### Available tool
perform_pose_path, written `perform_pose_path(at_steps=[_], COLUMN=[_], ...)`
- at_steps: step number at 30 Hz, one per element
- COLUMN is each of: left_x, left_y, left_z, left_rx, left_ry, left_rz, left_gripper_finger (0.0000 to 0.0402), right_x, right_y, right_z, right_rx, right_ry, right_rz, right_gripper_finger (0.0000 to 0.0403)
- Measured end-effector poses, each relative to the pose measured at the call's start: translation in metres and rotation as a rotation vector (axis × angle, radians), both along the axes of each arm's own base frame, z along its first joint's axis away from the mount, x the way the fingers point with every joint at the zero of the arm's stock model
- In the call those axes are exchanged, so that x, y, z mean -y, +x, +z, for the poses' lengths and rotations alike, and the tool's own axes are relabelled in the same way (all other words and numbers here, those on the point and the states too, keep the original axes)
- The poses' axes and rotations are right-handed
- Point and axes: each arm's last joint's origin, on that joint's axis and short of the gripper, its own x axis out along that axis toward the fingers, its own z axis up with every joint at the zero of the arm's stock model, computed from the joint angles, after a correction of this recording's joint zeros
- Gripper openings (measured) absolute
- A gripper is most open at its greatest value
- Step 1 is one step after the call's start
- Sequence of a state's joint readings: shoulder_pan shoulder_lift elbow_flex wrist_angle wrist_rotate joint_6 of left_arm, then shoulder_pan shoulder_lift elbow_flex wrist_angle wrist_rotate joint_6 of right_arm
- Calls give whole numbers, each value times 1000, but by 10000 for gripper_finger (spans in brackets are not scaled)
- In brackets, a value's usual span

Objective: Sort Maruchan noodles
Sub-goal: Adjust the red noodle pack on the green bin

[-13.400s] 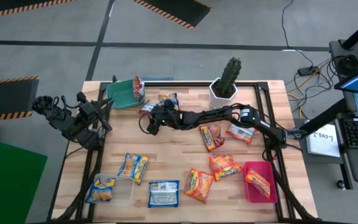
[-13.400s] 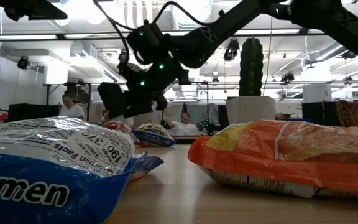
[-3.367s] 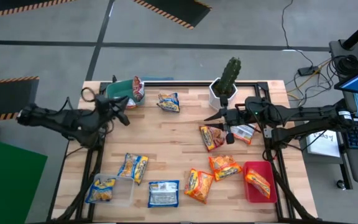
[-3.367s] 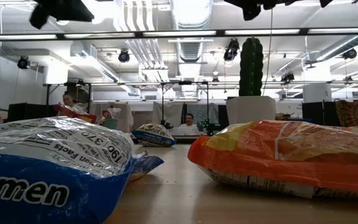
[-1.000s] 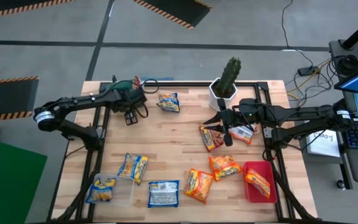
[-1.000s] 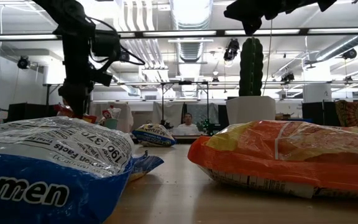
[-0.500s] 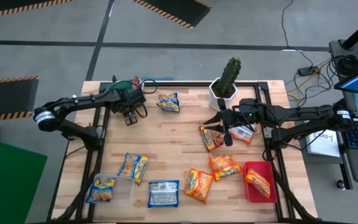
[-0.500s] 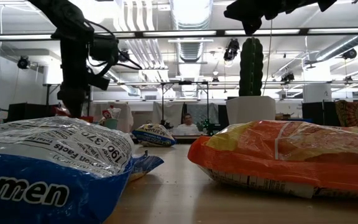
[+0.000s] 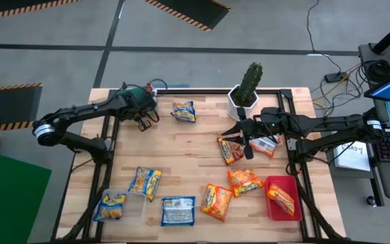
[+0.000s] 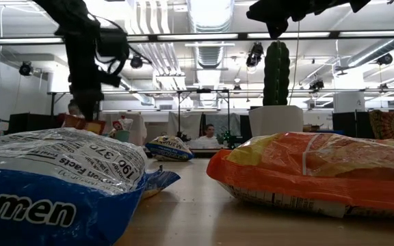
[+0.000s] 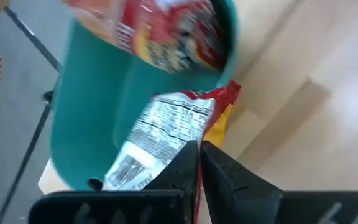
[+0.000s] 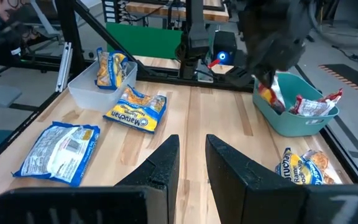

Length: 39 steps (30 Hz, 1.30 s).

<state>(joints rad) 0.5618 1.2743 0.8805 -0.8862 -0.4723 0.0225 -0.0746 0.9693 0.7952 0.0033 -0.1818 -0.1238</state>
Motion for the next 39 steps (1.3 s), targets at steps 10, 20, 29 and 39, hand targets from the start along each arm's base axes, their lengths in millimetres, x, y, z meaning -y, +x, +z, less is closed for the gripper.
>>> perform_pose_path(at_steps=[10, 20, 29, 39], left_x=[-16, -8, -12, -27], left_y=[-18, -16, -8, 0], left_z=[45, 33, 9, -20], left_rx=[174, 136, -36, -238], left_ry=[93, -196, -244, -197], left_rz=[115, -126, -193, -112], left_gripper_finger=[0, 41, 203, 245], right_x=[0, 0, 0, 0], right_y=[0, 0, 0, 0], right_z=[0, 0, 0, -1], right_rx=[4, 3, 3, -7], right_ry=[-5, -7, -16, -17], right_rz=[1, 2, 4, 4], right_gripper_finger=[68, 68, 68, 68])
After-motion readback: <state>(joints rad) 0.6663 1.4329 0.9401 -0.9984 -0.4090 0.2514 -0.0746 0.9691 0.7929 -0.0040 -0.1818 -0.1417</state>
